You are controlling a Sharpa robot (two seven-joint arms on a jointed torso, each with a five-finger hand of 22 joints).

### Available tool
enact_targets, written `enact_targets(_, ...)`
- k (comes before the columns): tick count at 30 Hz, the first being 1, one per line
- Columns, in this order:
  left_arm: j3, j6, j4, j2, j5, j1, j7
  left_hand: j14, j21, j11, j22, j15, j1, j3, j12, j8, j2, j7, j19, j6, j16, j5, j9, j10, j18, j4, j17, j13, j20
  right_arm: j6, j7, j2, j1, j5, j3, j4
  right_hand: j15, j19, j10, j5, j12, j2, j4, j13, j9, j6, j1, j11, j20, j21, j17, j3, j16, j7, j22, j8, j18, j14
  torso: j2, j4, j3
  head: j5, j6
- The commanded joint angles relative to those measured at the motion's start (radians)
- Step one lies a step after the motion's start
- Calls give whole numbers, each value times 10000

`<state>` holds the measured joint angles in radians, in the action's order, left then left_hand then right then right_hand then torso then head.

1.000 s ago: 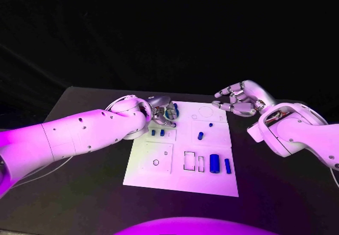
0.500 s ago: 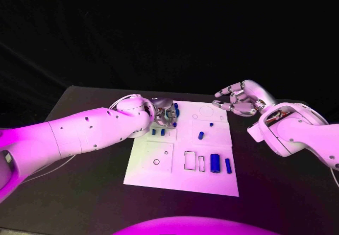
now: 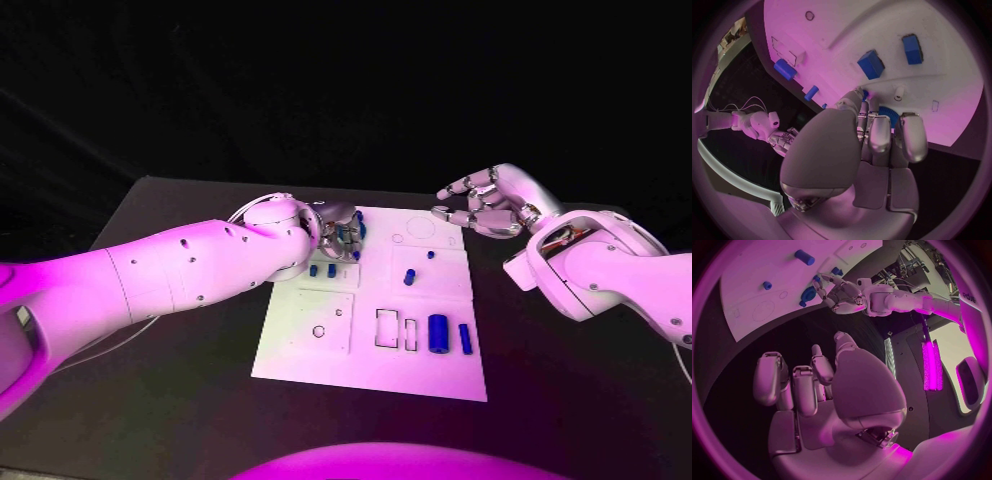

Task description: Assemble the parts on the task board

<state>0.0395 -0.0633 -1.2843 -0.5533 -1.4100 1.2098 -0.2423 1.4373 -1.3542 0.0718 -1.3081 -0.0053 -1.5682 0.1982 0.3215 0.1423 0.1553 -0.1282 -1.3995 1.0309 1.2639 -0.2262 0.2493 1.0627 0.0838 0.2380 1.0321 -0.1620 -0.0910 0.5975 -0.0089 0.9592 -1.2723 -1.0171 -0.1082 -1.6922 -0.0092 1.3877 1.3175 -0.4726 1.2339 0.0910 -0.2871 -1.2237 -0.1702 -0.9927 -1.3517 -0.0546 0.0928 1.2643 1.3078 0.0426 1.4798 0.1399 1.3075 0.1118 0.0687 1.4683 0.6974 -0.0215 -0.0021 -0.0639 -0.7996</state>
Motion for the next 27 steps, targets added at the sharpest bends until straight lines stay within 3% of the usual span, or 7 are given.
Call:
enact_targets(1, -11, 179, 12, 61, -73, -4, -151, 99, -47, -9, -274, 6, -44, 91, -68, -56, 7, 14, -76, 56, 45, -58, -22, 113, -185, 9, 4, 15, 2, -87, 38, -2, 7, -109, 0, -24, -80, -43, -35, -35, -37, -85, 28, 5, 13, 8, 9, 2, -12, -48, 812, 34, -46, -17, 344, 46, 81, 589, -7, -12, 0, 21, -8)
enact_targets(27, -9, 416, 253, 302, -19, -24, -307, 212, -599, -70, -870, -54, 65, 370, -238, -355, 88, -7, -451, -33, 118, -55, -270, 479, -332, 8, -33, 65, 61, -150, 15, -3, 7, -105, 0, -127, -80, -53, -23, -51, -24, -110, 22, -7, 13, 4, 11, 2, -13, -68, 810, 25, -47, -18, 332, 50, 86, 589, -5, -20, -6, 82, -12)
